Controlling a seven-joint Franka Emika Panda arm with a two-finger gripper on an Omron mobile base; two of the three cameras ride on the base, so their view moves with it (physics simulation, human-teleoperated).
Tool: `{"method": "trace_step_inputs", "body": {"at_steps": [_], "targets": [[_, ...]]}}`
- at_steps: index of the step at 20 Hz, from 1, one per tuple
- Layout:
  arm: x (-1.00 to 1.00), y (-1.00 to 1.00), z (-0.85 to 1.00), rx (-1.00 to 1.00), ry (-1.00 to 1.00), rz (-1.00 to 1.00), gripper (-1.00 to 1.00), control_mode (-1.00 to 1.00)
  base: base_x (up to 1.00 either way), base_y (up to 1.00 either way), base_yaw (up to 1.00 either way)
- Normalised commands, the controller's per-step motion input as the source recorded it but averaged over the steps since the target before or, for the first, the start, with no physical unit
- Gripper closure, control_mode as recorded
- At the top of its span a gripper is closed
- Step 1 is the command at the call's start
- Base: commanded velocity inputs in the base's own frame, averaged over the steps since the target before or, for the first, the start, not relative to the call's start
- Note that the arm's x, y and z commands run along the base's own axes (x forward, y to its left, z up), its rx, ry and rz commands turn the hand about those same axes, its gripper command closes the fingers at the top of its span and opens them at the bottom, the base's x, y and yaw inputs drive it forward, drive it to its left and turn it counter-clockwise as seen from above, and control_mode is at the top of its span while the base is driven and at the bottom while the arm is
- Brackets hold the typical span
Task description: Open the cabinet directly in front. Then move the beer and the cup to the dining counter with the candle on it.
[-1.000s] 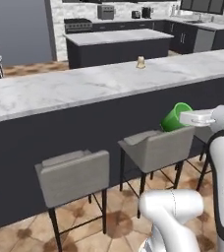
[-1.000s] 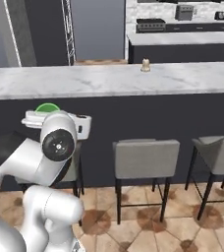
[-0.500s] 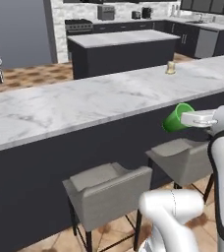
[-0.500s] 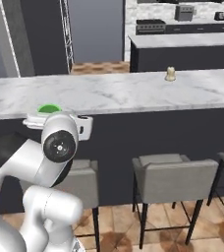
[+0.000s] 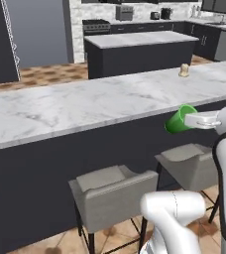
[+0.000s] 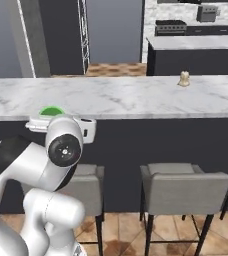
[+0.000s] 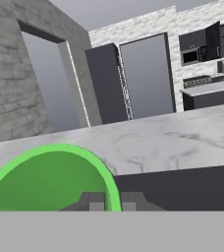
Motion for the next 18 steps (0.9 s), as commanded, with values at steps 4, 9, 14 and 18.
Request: {"method": "trace_step_inputs", "body": {"at_steps": [4,9,14,18], "targets": [[0.00,0.00,0.00,0.00,0.00,0.00,1.00,1.00,0.00,-0.84,0.03],[0.00,0.00,0.00,0.00,0.00,0.00,1.00,1.00,0.05,-0.98,0.03],[0.00,0.00,0.00,0.00,0.00,0.00,1.00,1.00,0.16,-0.22,0.00],[0.00,0.00,0.00,0.00,0.00,0.00,1.00,1.00,0.55,0.16,-0.01]]}}
